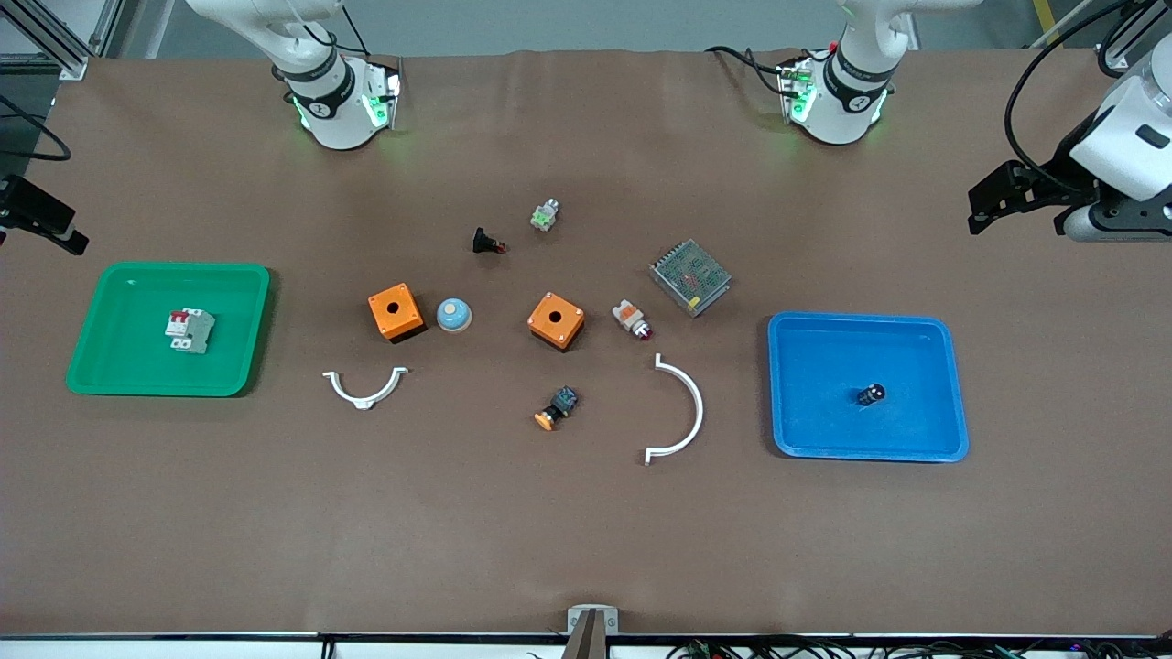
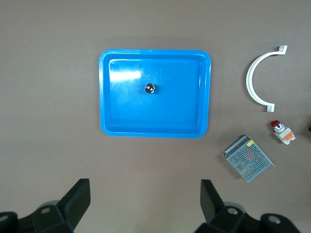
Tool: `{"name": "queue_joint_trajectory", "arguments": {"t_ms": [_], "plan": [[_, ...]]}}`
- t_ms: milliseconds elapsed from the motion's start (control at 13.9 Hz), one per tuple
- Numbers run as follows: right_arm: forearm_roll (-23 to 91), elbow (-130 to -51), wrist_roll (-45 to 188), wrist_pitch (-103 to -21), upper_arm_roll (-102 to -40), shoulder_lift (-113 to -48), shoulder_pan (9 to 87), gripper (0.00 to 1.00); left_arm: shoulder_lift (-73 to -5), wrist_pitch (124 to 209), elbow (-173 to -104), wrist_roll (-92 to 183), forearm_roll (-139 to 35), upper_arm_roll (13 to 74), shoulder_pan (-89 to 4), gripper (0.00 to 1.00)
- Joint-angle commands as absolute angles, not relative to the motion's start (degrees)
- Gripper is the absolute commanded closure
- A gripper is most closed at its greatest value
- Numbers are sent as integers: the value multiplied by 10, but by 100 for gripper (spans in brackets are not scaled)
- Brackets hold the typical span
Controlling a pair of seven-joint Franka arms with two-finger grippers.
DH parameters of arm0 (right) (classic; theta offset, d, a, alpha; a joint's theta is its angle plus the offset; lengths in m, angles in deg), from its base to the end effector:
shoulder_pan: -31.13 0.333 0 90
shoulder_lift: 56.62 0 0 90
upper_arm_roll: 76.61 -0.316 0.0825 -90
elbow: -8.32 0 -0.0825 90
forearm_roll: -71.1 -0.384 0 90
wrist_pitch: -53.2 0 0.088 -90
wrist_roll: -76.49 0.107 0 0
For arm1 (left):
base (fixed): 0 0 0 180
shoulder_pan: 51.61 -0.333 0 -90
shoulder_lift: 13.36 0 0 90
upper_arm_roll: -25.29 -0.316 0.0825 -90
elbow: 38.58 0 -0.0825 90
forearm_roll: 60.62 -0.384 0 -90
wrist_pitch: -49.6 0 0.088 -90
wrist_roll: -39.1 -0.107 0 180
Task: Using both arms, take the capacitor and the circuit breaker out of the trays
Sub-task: 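Grasp the black capacitor with the left gripper while the right gripper reaches the breaker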
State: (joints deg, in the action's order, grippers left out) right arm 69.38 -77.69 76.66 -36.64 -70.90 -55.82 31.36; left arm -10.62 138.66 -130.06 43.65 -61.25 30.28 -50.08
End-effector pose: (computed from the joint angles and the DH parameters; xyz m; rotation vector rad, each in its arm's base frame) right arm 0.5480 -0.0498 0.6649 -3.1077 0.1514 -0.1278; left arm 0.5346 -0.0611 0.6369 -3.1266 0.0533 -0.0107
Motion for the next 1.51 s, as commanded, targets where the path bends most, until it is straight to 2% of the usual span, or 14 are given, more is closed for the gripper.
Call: {"name": "queue_joint_trajectory", "arguments": {"t_ms": [0, 144, 360, 576, 1008, 1368, 1440], "plan": [[693, -754, 763, -357, -711, -569, 309, 0, -109, 1374, -1281, 431, -610, 305, -503, 0], [693, -754, 763, -356, -711, -569, 309, 0, -115, 1374, -1281, 431, -611, 304, -506, 0], [693, -754, 763, -356, -711, -569, 309, 0, -172, 1376, -1259, 419, -611, 299, -512, 0], [693, -754, 763, -356, -711, -569, 309, 0, -224, 1423, -1280, 414, -612, 299, -519, 0], [693, -754, 765, -356, -710, -570, 308, 0, -275, 1686, -1443, 413, -628, 299, -539, 0], [691, -759, 759, -347, -710, -573, 291, 0, -351, 1819, -1491, 414, -628, 299, -541, 0], [692, -760, 759, -329, -710, -575, 289, 0, -365, 1840, -1493, 416, -628, 299, -541, 3]]}}
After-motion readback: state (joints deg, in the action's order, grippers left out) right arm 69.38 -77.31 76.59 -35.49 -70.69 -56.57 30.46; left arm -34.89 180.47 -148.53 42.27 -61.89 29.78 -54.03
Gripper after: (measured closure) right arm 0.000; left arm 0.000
